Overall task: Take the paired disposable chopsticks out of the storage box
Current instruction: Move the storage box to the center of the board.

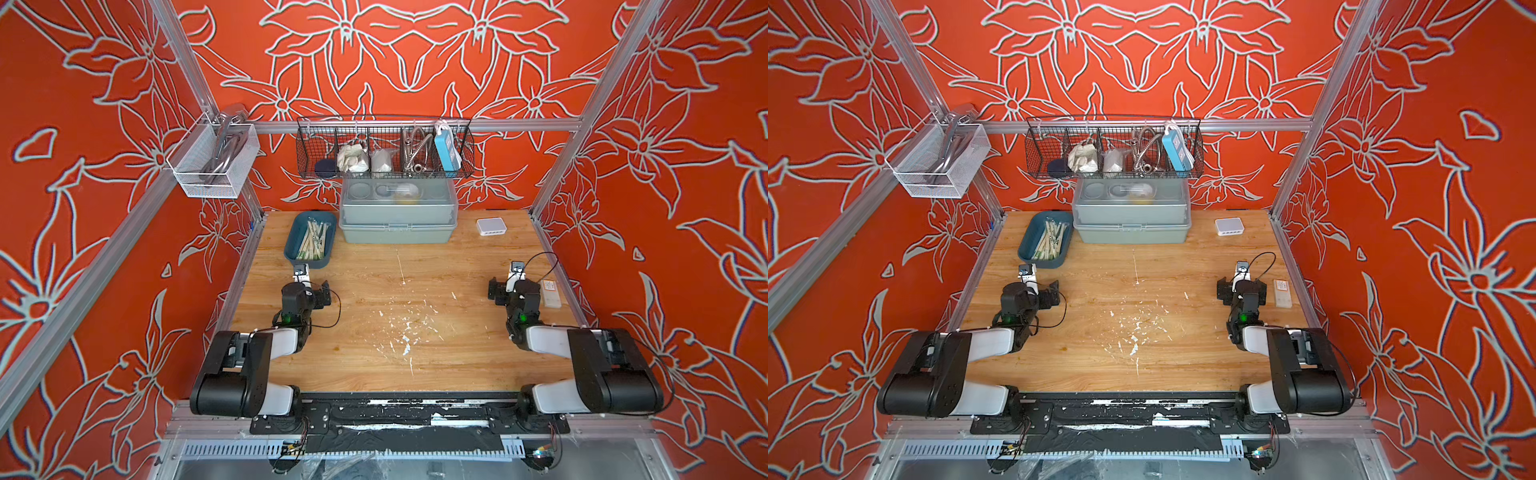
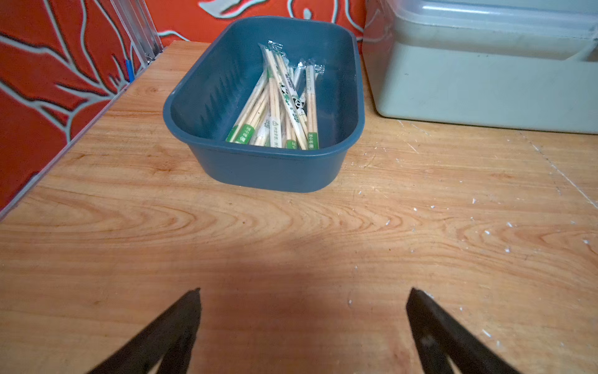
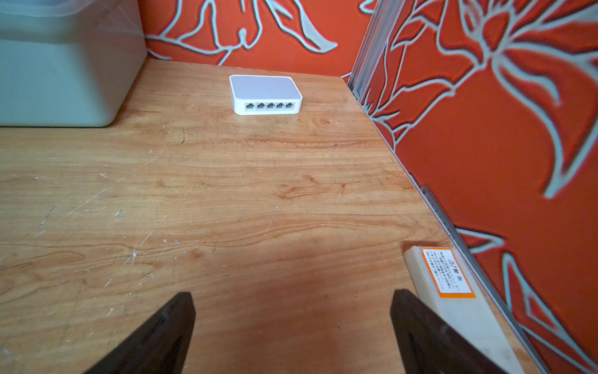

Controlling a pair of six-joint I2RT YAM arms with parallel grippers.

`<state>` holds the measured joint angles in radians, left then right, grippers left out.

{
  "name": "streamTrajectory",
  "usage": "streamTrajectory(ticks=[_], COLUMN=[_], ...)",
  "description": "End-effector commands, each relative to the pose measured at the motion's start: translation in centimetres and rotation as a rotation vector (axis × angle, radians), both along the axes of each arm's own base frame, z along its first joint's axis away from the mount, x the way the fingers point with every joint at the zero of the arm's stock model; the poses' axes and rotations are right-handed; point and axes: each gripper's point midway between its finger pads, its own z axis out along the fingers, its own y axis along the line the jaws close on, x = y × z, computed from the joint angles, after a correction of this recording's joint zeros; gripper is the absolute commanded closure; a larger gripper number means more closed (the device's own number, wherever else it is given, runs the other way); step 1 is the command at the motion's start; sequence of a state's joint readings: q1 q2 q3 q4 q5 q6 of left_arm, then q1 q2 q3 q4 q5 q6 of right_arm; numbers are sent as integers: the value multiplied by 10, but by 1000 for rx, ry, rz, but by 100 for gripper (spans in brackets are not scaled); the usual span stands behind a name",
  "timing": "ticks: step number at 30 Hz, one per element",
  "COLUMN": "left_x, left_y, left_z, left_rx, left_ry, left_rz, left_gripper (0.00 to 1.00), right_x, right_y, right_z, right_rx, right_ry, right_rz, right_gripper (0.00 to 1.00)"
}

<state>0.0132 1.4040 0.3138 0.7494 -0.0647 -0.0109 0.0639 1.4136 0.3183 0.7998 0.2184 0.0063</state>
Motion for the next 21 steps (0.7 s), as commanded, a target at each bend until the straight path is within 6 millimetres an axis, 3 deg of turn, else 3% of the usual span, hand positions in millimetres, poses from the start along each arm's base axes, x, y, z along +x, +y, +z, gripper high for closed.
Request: streamTrajectory(ticks=[1,18,21], left_x=[2,2,5], left_y=[-2,-1,-2], left_z=[2,2,21], left_rx=[4,-9,37], left_ry=[-10,-8,-21], left_rz=[-15,-18,-3], left_gripper=[2,2,2], right_x=[2,2,2], right_y=[3,2,0], right_z=[2,1,7], right_rx=[0,7,-1], right_ry=[-6,-2,-24], right_rz=[12,10,-2], right_gripper=[0,0,0])
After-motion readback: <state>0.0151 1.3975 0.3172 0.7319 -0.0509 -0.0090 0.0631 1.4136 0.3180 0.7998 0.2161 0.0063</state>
